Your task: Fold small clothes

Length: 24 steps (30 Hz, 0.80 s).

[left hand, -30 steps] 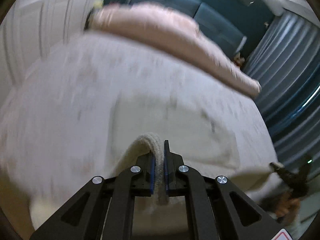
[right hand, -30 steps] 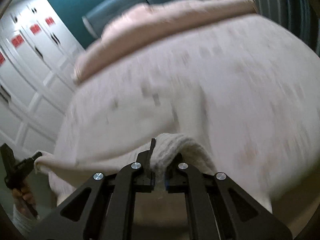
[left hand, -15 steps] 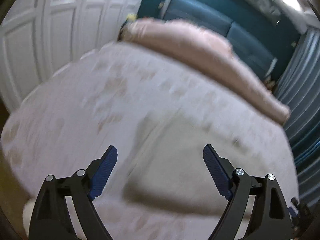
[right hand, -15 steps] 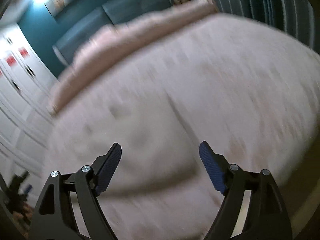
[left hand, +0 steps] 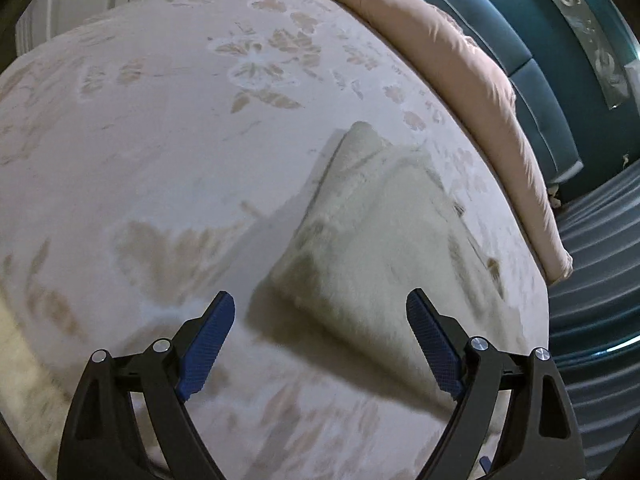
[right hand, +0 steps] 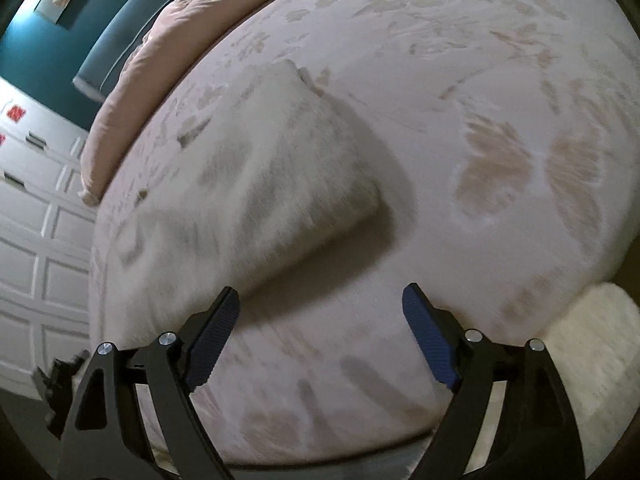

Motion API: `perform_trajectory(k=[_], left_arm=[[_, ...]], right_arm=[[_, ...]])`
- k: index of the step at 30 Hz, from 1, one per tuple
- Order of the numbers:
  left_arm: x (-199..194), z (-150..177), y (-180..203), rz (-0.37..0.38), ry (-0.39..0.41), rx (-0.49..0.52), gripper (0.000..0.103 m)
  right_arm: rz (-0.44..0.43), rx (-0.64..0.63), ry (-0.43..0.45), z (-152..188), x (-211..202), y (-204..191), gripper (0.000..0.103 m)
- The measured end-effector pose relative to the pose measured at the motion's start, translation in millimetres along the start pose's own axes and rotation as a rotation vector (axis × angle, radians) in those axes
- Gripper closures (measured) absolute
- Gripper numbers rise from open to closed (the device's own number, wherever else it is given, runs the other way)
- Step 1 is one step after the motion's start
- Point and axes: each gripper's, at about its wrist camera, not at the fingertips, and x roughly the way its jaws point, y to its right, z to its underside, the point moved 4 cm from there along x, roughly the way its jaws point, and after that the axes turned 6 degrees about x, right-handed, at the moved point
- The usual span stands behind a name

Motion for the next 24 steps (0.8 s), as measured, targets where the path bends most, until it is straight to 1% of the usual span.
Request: perform_trajectory(k=[3,5,6,7,8,9,10,11,12,13,16,17,19,20,23,24], left_arm=[[20.9,-5.9,-2.2,-0.015,-0.034,-0.036,0.018],[29.5,-8.4,-2.7,-0.025,-0.040,-0.049,0.021],[31.4,-9.4,-0.6,-0.019,-0.037,-0.047,0.028],[32.5,-9.7,2.2,-0.004,-0.045,-0.034,0.049],[33.9,-8.8,4.8,0.001,-0.066,-0.016,0.060],[34.5,-8.0,6.7,-0.001,-0.086,0.006,0.075],[32.2,-8.0,7.9,0.005,-0.088,0.024,0.080],[27.0,-8.0,9.4,0.005,-0.082,0.041,0.082],[17.6,-8.0,12.3,0.016,-0.077,0.067,0.085],[12.1,-8.1,13.4,0.022,-0.075,0.076,0.086],[-17.2,-2.3,16.6,0.059,-0.082,0.114,0.088],[-23.5,1.3,16.8,0.060,-0.088,0.127,0.088],[-39.3,15.7,10.9,0.037,-0.113,0.165,0.088],[-44.4,24.3,5.5,0.030,-0.130,0.172,0.088],[-63.0,61.9,-20.9,-0.005,-0.197,0.171,0.088],[-69.6,81.1,-33.9,-0.026,-0.228,0.162,0.088]], right_arm=[[-0.027,0.052,-0.020,-15.0,14.2,-7.5,0.021],[-0.041,0.078,-0.031,-23.6,22.7,-14.4,0.021],[-0.047,0.090,-0.034,-28.1,27.4,-17.7,0.020],[-0.043,0.098,-0.032,-31.7,30.9,-20.3,0.021],[-0.046,0.104,-0.030,-34.8,33.2,-22.6,0.026],[-0.053,0.110,-0.033,-37.6,36.1,-24.8,0.043],[-0.057,0.117,-0.044,-39.1,38.3,-25.5,0.069],[-0.072,0.121,-0.062,-40.0,39.6,-26.6,0.085],[-0.087,0.116,-0.069,-40.5,36.9,-28.7,0.090],[-0.092,0.098,-0.050,-40.6,27.9,-31.7,0.092],[-0.106,0.038,-0.033,-35.0,-1.2,-38.1,0.095],[-0.107,0.025,-0.037,-30.2,-10.7,-37.1,0.095],[-0.101,0.009,-0.061,-15.1,-27.7,-28.6,0.095],[-0.085,-0.005,-0.076,-5.3,-34.4,-22.1,0.095],[0.009,-0.070,-0.126,35.6,-49.4,3.7,0.095],[0.043,-0.084,-0.153,53.8,-53.2,16.4,0.095]])
